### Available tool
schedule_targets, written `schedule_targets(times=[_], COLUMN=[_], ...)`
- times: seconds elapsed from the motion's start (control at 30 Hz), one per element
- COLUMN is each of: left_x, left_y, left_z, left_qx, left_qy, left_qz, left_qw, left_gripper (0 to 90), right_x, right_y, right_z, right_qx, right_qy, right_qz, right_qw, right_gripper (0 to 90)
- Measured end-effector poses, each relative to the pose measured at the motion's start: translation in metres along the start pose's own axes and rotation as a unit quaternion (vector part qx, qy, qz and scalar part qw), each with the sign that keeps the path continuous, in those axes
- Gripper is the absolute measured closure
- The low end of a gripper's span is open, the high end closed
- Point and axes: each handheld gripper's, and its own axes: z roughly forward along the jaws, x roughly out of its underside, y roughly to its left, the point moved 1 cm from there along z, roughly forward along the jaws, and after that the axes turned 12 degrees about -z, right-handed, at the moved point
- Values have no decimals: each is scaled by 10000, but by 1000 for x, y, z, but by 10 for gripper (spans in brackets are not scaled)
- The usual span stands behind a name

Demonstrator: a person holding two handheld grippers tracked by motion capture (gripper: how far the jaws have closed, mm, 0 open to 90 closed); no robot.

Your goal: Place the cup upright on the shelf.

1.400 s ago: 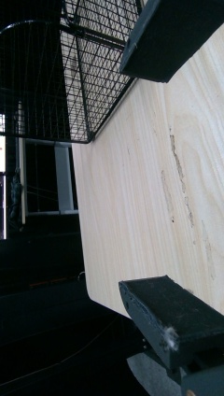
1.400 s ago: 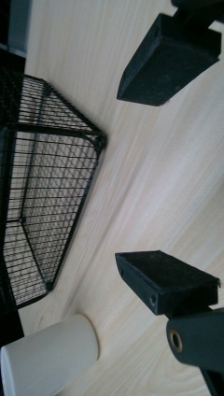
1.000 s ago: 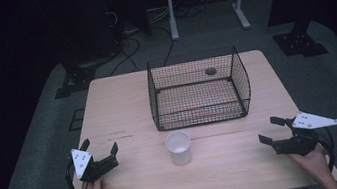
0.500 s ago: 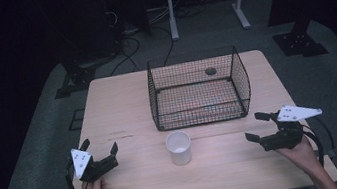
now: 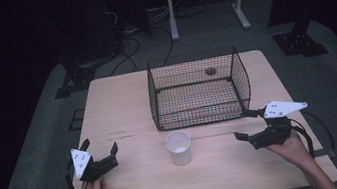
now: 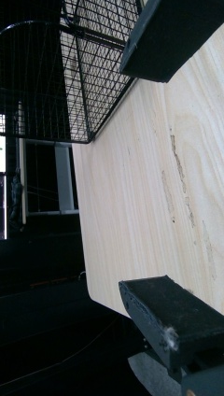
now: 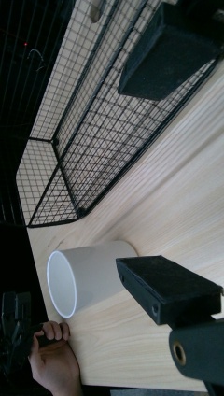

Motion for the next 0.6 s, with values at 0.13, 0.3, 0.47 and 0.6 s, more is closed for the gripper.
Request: schedule_targets(times=[0.13, 0.3, 0.47, 0.6], left_x=[0, 0, 0, 0], left_y=[0, 0, 0, 0], left_z=[0, 0, 0, 0], left_qx=[1, -13, -14, -11], left_qy=[0, 9, 9, 7], left_qz=[-1, -1, -5, -8], left_qw=[10000, 10000, 10000, 10000], left_gripper=[0, 0, 0, 0], right_x=[-9, -21, -28, -31], right_y=[2, 7, 13, 18], right_z=[6, 15, 27, 36], right_qx=[-95, -264, -395, -505], right_qy=[-1, -74, 5, 41], right_qz=[-74, -178, -281, -327], right_qw=[9999, 9995, 9988, 9982], right_gripper=[133, 133, 132, 130])
